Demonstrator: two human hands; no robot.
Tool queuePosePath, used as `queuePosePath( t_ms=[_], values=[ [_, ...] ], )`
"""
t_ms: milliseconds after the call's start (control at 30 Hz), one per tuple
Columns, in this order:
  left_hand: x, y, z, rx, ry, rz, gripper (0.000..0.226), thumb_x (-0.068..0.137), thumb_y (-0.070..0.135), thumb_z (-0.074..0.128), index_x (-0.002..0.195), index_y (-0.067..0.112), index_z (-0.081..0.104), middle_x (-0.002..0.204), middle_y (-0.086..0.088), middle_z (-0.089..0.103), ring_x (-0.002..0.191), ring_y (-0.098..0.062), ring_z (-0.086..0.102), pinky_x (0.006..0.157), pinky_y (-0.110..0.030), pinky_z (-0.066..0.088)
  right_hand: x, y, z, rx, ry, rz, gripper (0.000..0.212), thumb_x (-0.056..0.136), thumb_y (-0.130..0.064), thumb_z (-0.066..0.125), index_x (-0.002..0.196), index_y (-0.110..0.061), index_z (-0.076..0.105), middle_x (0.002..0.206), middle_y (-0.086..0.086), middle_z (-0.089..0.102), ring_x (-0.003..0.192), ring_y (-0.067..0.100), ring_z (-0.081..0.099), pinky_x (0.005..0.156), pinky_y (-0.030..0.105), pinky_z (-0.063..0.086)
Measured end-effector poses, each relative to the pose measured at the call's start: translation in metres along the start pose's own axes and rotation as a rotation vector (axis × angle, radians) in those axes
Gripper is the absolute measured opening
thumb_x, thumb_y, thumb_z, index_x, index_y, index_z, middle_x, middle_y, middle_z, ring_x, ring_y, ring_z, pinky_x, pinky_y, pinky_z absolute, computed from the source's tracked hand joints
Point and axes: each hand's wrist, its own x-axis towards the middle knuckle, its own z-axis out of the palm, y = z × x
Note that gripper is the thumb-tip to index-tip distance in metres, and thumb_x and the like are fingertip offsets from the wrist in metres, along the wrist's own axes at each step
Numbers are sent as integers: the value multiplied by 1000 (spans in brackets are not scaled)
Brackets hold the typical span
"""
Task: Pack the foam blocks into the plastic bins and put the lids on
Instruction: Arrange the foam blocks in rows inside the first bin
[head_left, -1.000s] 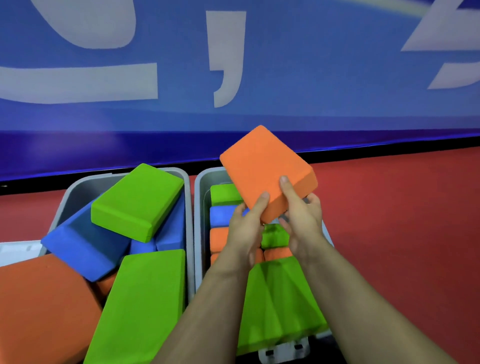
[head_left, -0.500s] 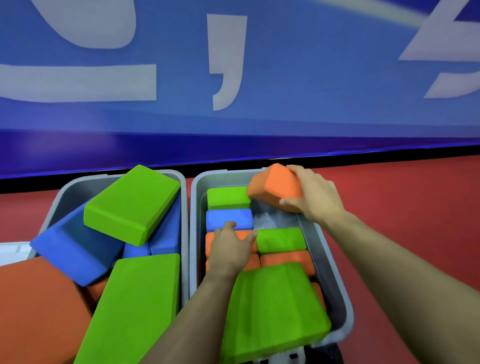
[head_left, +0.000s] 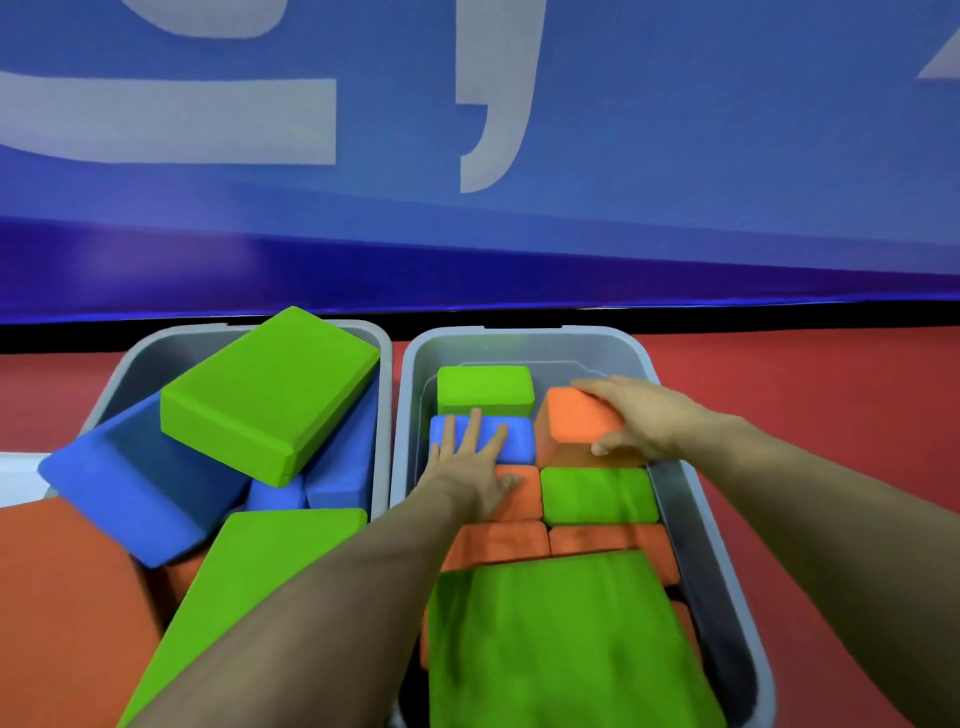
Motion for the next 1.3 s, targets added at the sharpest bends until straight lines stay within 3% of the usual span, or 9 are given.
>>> queuePosePath(
  t_ms=[167, 467, 600, 700, 800, 933, 1067, 1133, 1300],
  values=[
    [11, -14, 31, 160, 19, -3, 83, 97, 69, 30, 160, 32, -9, 166, -4, -19, 153, -36, -19, 125, -52, 3, 22, 7, 31, 112, 54, 0, 83, 91, -60, 60, 159, -30, 23, 163, 2, 30, 150, 24, 27, 124, 51, 13],
    [6, -19, 33, 117, 65, 25, 81, 97, 69, 32, 159, 35, -9, 167, -2, -19, 152, -31, -24, 125, -45, -6, 49, 10, 96, 184, 88, 44, 74, 91, -56, 63, 155, -29, 34, 157, 0, 40, 148, 23, 28, 123, 54, 11],
    [4, -20, 38, 64, 77, 28, 81, 97, 71, 32, 158, 39, -10, 166, 0, -23, 151, -30, -26, 125, -45, -8, 57, 9, 84, 128, 10, 46, 80, 87, -62, 64, 153, -27, 37, 155, 3, 42, 143, 26, 38, 119, 47, 26],
    [2, -21, 42, 20, 76, 19, 80, 97, 70, 32, 158, 41, -11, 165, 3, -25, 151, -31, -27, 125, -46, -8, 75, -9, 70, 188, 161, -6, 82, 84, -66, 65, 152, -28, 39, 153, 3, 40, 141, 29, 39, 114, 50, 36],
    [0, -20, 41, 49, 96, 29, 79, 98, 68, 32, 158, 39, -10, 166, 1, -24, 151, -32, -27, 125, -46, -8, 99, -36, 56, 199, 265, -128, 78, 87, -60, 66, 153, -34, 35, 157, 1, 33, 145, 27, 30, 116, 52, 33],
    [1, -21, 43, 26, 109, 36, 78, 98, 68, 33, 158, 40, -9, 166, 1, -23, 151, -31, -26, 125, -45, -7, 131, -56, 45, 127, 197, -176, 76, 90, -58, 63, 155, -33, 32, 159, 0, 32, 148, 25, 23, 118, 52, 30],
    [2, -22, 44, 15, 123, 37, 77, 97, 69, 32, 158, 42, -7, 166, 3, -23, 151, -30, -26, 125, -42, -10, 147, -63, 50, 105, 68, -115, 79, 90, -59, 62, 156, -31, 29, 149, 9, 37, 140, 33, 31, 115, 50, 32],
    [3, -23, 45, 34, 126, 36, 79, 94, 74, 26, 158, 42, -8, 166, 2, -22, 151, -30, -26, 124, -42, -11, 149, -66, 57, 153, 44, -124, 77, 89, -55, 67, 154, -32, 32, 147, 10, 37, 137, 34, 34, 114, 48, 34],
    [5, -23, 47, 55, 127, 40, 104, 61, 80, -9, 157, 42, -10, 167, 0, -21, 152, -32, -25, 123, -43, -12, 146, -72, 59, 129, 75, -138, 70, 92, -52, 65, 149, -28, 35, 149, 7, 42, 136, 34, 38, 111, 48, 36]
  ],
)
